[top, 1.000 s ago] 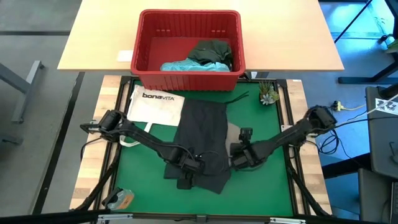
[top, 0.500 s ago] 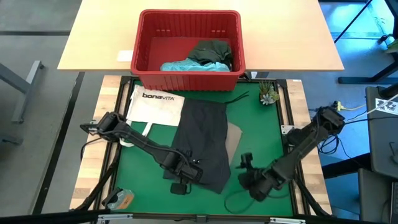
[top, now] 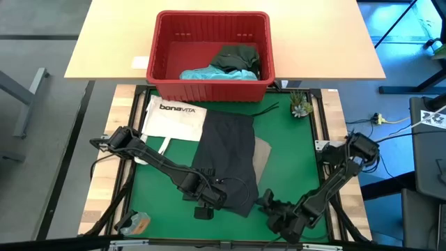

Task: Fold Laundry from Bin
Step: Fold the black shorts from the red laundry bin

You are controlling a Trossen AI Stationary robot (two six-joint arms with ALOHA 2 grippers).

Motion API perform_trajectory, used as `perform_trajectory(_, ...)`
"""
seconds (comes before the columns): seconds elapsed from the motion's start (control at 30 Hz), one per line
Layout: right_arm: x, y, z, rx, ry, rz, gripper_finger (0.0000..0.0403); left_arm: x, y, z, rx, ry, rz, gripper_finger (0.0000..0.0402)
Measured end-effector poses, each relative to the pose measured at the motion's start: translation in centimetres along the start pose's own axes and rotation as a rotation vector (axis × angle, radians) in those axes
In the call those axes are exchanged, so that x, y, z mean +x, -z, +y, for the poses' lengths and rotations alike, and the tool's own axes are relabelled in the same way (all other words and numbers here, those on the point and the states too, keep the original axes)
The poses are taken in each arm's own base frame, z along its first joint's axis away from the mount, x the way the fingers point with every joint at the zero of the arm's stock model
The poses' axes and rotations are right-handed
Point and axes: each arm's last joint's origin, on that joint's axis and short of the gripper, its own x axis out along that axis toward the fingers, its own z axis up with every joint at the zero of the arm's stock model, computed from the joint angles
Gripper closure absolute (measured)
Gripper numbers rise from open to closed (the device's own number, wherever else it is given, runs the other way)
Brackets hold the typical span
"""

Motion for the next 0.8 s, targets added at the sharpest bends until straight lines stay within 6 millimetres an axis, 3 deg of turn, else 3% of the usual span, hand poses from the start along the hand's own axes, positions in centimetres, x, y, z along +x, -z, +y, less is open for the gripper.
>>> perform_trajectory(0.47,3.9,-0.1,2.5,-0.296,0.125,0.056,0.0166,0.0,-0.2,0.0,-0.085,-0.007,-0.029,0.0264)
perform_trajectory(0.8,6.3,-0.3,0.6,-0.303,0.172,0.045,0.0166,0.0,-0.2,-0.1,-0.1,-0.006,-0.03,0.0264)
